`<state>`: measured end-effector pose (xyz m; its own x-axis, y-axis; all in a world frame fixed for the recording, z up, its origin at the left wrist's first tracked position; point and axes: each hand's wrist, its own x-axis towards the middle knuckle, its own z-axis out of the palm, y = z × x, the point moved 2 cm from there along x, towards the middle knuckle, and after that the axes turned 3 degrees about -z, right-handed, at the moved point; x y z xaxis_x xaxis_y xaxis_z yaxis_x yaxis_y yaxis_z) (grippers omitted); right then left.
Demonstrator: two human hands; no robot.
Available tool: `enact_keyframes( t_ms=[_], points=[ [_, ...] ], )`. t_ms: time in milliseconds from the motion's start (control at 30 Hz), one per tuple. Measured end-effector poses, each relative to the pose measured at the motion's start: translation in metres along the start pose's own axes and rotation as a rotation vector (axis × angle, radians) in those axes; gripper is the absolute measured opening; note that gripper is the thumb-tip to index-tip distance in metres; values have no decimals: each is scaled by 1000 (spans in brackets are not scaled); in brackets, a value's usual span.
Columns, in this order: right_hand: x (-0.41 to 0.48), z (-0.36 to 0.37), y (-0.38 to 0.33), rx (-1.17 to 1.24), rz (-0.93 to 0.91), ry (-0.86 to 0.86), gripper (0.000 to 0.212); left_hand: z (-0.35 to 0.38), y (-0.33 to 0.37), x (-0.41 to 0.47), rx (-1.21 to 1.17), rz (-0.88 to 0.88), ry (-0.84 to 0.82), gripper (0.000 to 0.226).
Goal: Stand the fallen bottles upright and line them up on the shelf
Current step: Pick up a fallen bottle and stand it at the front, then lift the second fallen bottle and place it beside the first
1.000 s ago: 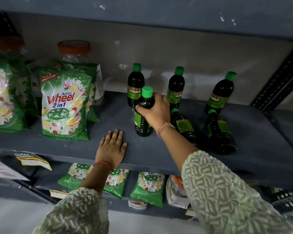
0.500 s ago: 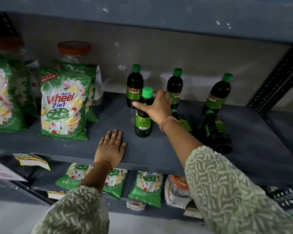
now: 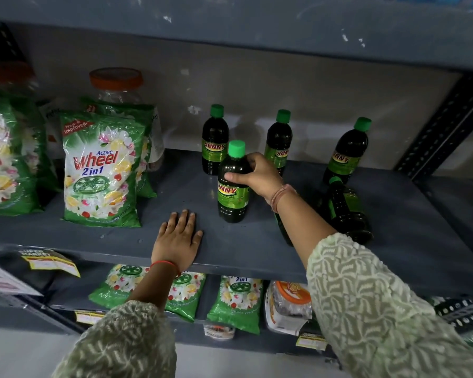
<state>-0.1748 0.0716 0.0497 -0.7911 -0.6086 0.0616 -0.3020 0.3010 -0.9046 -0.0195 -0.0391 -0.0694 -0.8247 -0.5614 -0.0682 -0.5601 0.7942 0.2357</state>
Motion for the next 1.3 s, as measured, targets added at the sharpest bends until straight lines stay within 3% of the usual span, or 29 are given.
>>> enact_keyframes(
  t_ms=[67, 167, 367, 567, 767, 1200, 1300],
  points=[
    [0, 3, 5, 42, -19, 15, 54, 0, 0, -1, 1, 0, 1, 56],
    [-1, 5, 9, 98, -34, -6, 62, -1, 0, -2, 6, 2, -4, 55],
    [-10, 27, 44, 220, 111, -61, 74, -3, 3, -3, -5, 8, 23, 54],
    [-37, 41, 59, 145, 77, 161, 55, -2, 1, -1, -8, 8, 2, 54],
    [-78, 44, 64, 94, 41, 37, 56, -1, 1, 0, -5, 10, -4, 54],
    [-114, 47, 63, 95, -12, 40, 52, 0, 0, 0, -10, 12, -14, 55],
    [-122, 48, 59, 155, 7, 31, 70, 0, -1, -1, -5, 16, -16, 55]
  ],
)
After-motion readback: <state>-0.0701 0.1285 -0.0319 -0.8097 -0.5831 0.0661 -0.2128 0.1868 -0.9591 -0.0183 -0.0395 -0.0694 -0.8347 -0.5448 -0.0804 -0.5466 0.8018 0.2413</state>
